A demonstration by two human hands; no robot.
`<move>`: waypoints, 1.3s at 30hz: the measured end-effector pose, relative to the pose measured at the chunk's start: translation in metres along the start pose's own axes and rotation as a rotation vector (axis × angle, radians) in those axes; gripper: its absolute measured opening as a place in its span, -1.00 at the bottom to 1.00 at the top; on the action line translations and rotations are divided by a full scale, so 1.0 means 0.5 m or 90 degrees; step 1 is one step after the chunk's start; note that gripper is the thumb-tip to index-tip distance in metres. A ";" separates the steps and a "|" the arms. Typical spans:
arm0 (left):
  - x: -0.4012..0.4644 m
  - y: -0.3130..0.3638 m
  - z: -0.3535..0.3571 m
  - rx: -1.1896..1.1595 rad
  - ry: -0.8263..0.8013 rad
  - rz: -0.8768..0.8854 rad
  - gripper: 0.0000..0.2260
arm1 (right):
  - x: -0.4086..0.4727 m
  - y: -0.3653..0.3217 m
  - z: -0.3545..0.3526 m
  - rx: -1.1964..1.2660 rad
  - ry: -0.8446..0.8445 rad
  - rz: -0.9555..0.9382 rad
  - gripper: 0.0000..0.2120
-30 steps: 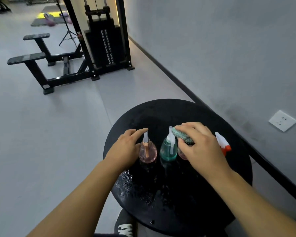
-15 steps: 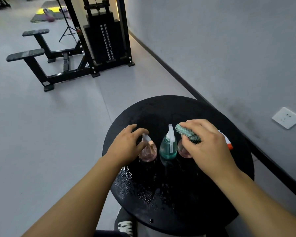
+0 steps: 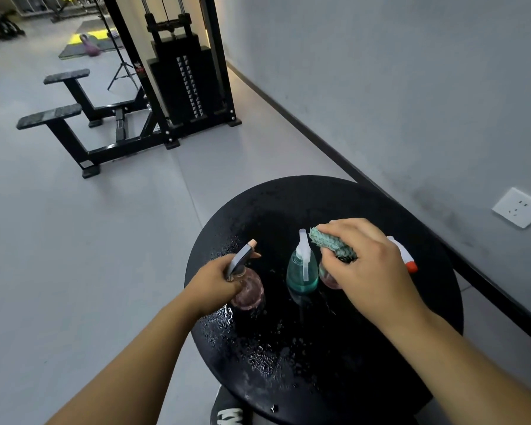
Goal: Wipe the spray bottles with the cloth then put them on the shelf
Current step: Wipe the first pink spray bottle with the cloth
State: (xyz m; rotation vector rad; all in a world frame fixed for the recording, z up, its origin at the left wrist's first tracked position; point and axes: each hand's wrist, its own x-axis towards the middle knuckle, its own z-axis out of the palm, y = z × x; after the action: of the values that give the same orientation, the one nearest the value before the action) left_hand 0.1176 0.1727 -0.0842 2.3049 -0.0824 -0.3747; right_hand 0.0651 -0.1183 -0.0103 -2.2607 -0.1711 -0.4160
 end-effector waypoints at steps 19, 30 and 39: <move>-0.007 0.020 -0.023 -0.083 0.116 -0.001 -0.98 | 0.010 0.003 -0.003 0.013 -0.001 0.014 -0.67; -0.062 0.154 -0.118 -0.599 0.103 0.015 -0.72 | 0.013 -0.043 -0.025 0.075 0.029 0.037 -0.72; -0.069 0.228 -0.069 -0.681 0.080 0.002 -0.80 | 0.039 -0.081 -0.029 0.102 0.052 0.023 -0.72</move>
State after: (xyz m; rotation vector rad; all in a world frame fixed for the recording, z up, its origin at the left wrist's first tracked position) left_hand 0.1014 0.1241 0.0286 1.2621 0.1483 -0.1899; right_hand 0.0697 -0.1028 0.0340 -2.0827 -0.1176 -0.4591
